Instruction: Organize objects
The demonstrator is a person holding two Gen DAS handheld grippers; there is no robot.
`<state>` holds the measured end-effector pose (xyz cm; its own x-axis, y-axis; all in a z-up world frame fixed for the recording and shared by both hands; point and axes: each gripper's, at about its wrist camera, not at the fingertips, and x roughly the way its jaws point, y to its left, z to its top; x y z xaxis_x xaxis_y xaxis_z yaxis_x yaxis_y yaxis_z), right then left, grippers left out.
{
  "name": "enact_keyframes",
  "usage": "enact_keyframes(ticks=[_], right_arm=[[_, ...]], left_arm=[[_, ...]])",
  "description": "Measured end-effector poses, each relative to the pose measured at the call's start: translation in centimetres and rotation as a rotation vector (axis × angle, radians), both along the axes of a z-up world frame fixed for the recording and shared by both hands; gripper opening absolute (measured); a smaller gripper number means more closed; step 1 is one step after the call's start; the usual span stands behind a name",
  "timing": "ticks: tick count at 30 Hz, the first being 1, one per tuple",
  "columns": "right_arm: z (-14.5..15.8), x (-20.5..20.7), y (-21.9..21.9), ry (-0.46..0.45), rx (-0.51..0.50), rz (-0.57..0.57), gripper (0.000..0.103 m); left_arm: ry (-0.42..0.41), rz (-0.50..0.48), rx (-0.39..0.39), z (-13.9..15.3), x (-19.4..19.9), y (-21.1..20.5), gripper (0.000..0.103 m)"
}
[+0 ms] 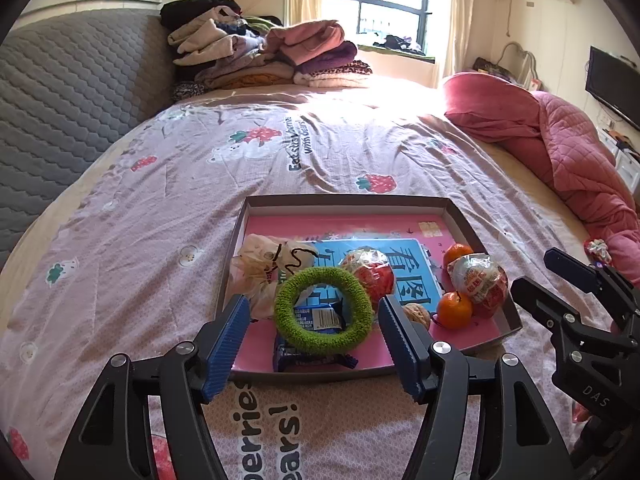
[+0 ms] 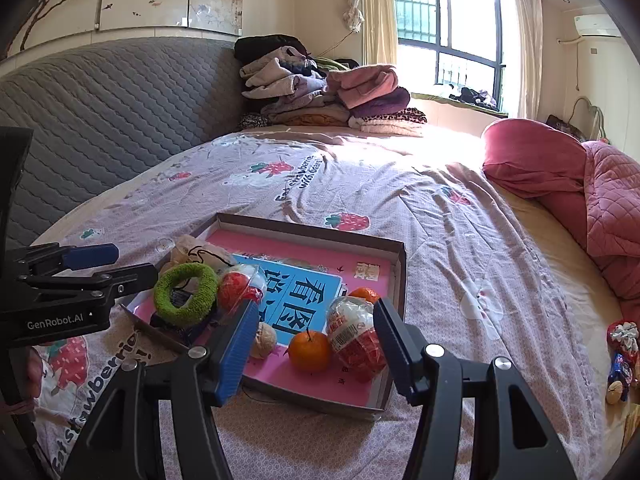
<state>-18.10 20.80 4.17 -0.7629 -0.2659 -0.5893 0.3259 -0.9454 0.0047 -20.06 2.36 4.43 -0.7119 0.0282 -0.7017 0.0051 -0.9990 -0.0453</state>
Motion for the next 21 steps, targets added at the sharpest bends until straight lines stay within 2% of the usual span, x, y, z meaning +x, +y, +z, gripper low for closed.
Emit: enact_keyframes(ticks=[5,12,21], right_arm=[[0.7,0.3,0.3,0.011,-0.024,-0.007,0.059],[1.6,0.8,0.4,0.038,-0.039,-0.01,0.066],[2.2,1.8,0.2,0.067,-0.033,-0.026,0.066]], left_arm=[[0.001,0.005,-0.001,0.3,0.3,0.0,0.074],[0.023,0.02,-0.009,0.9,0.9,0.1,0.076],[0.045,0.04,-0.017,1.4,1.8,0.1,0.076]])
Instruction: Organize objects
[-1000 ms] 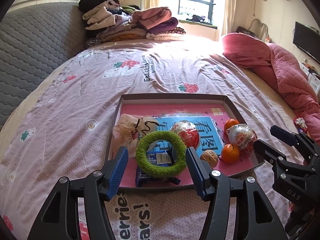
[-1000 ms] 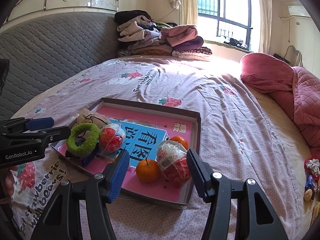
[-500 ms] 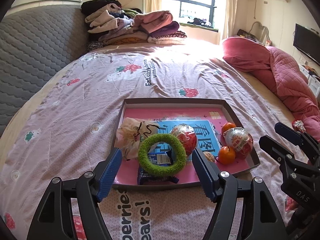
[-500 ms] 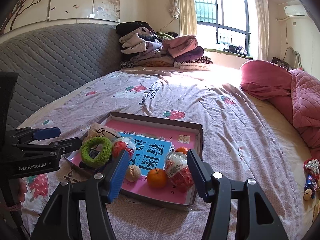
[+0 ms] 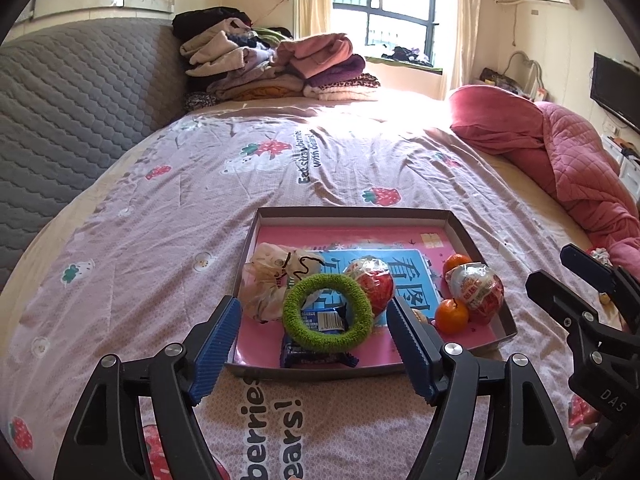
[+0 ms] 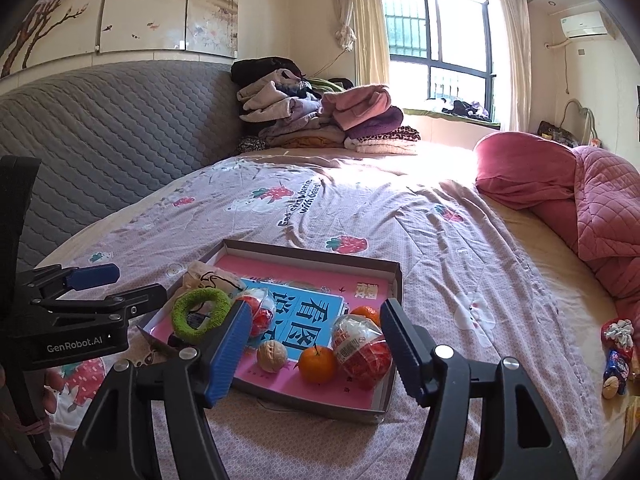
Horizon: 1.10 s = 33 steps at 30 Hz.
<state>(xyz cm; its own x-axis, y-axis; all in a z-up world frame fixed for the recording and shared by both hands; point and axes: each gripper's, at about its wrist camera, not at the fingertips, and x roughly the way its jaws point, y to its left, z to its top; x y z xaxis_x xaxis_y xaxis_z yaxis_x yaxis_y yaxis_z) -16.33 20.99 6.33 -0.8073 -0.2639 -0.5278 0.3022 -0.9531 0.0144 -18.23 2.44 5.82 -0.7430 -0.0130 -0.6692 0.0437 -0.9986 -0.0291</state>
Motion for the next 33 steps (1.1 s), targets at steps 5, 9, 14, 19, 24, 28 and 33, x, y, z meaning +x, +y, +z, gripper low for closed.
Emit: enact_keyframes(ticks=[5,9,14,19,24,28,33], right_arm=[[0.4,0.7,0.1,0.037,0.015,-0.02,0.066],[0.9,1.3,0.2,0.051,0.004,-0.025,0.066],[1.4,2.1,0.2,0.067,-0.012,-0.029,0.066],[1.9,2.9,-0.2,0.084,-0.01,-0.02,0.066],[2.0,3.7,-0.6,0.093,-0.013,-0.02,0.066],[1.7,4.2,-0.8,0.082,-0.006,-0.02,0.066],[1.4,4.7,-0.8,0.072,-0.002,-0.024,0.067]], left_arm=[[0.005,0.001,-0.013,0.4,0.6,0.0,0.076],[0.014,-0.004,-0.021,0.6,1.4,0.3,0.076],[0.025,-0.009,-0.023,1.0,2.4,0.4,0.076],[0.042,0.004,-0.023,1.4,3.5,0.2,0.076],[0.058,0.008,-0.032,1.9,4.5,0.2,0.076],[0.063,0.013,-0.034,1.8,5.3,0.2,0.076],[0.059,0.012,-0.032,1.3,6.0,0.3,0.076]])
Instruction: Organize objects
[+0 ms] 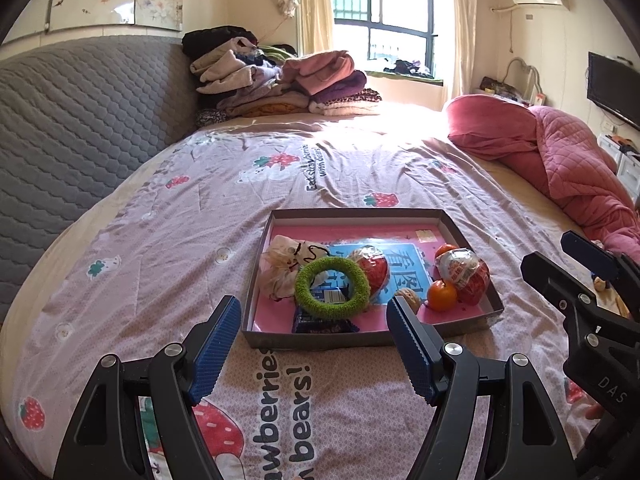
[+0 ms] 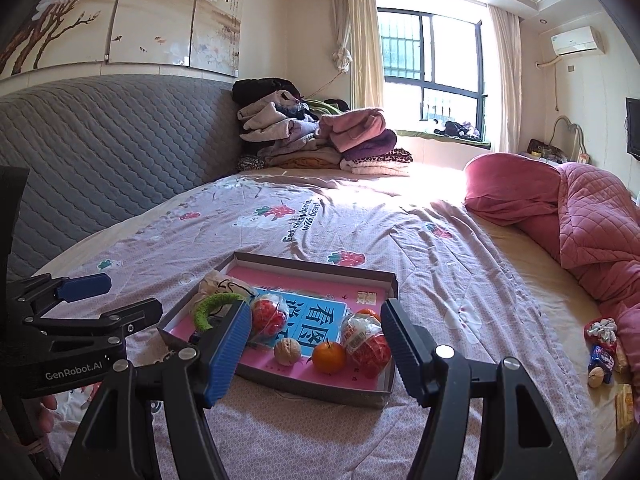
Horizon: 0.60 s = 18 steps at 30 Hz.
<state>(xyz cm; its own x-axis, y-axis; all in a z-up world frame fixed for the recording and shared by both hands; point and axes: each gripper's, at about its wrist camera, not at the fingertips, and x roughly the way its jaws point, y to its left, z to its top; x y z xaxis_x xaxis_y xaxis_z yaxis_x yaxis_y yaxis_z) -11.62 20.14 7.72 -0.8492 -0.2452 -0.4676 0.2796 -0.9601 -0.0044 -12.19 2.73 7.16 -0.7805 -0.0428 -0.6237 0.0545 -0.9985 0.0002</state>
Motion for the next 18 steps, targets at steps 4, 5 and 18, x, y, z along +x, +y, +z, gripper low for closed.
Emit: enact_keyframes(ticks=[4,5,18], right_arm=[[-0.3,0.4,0.0,-0.01,0.001,-0.003,0.067],[-0.5,0.5,-0.1,-0.013,0.003,-0.006,0.067],[-2.4,1.0,-0.4,-0.059,0.023,-0.033,0.067]], left_arm=[[-0.001,0.0,0.004,-0.2,0.6,0.0,0.076],[0.0,0.004,0.003,-0.2,0.7,0.0,0.076],[-0.01,0.006,-0.009,-1.2,1.8,0.3,0.076]])
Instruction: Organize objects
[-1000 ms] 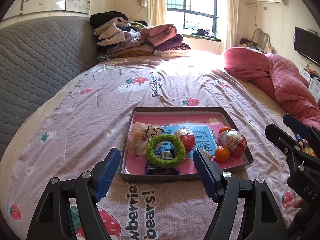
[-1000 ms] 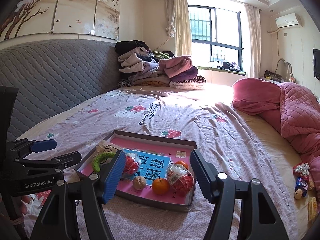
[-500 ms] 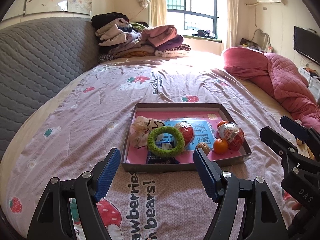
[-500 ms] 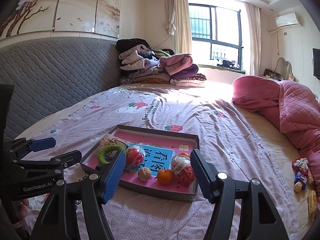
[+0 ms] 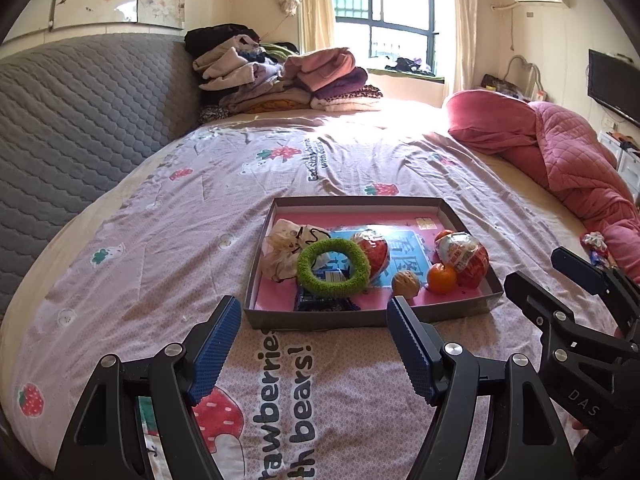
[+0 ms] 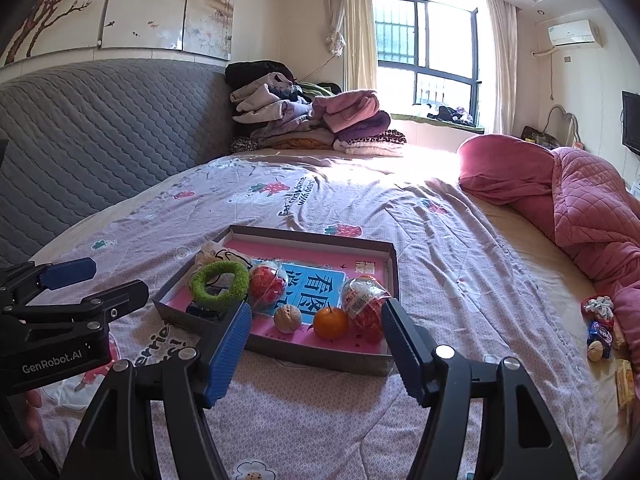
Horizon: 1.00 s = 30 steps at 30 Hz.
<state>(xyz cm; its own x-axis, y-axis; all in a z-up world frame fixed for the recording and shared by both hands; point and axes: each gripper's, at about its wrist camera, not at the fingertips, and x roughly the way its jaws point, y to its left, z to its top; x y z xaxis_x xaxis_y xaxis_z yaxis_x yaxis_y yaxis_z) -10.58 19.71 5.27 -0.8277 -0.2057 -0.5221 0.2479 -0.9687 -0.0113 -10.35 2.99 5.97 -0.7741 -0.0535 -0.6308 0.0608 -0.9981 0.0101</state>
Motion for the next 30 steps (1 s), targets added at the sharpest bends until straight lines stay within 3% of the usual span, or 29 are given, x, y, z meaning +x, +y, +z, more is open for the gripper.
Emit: enact_keyframes(ticks=[30], right_arm=[[-4.2,-0.3,0.5,-0.098,-0.001,-0.084,0.067]], left_arm=[[-0.04,0.01,-0.001,-4.2,0.7,-0.6,0.076]])
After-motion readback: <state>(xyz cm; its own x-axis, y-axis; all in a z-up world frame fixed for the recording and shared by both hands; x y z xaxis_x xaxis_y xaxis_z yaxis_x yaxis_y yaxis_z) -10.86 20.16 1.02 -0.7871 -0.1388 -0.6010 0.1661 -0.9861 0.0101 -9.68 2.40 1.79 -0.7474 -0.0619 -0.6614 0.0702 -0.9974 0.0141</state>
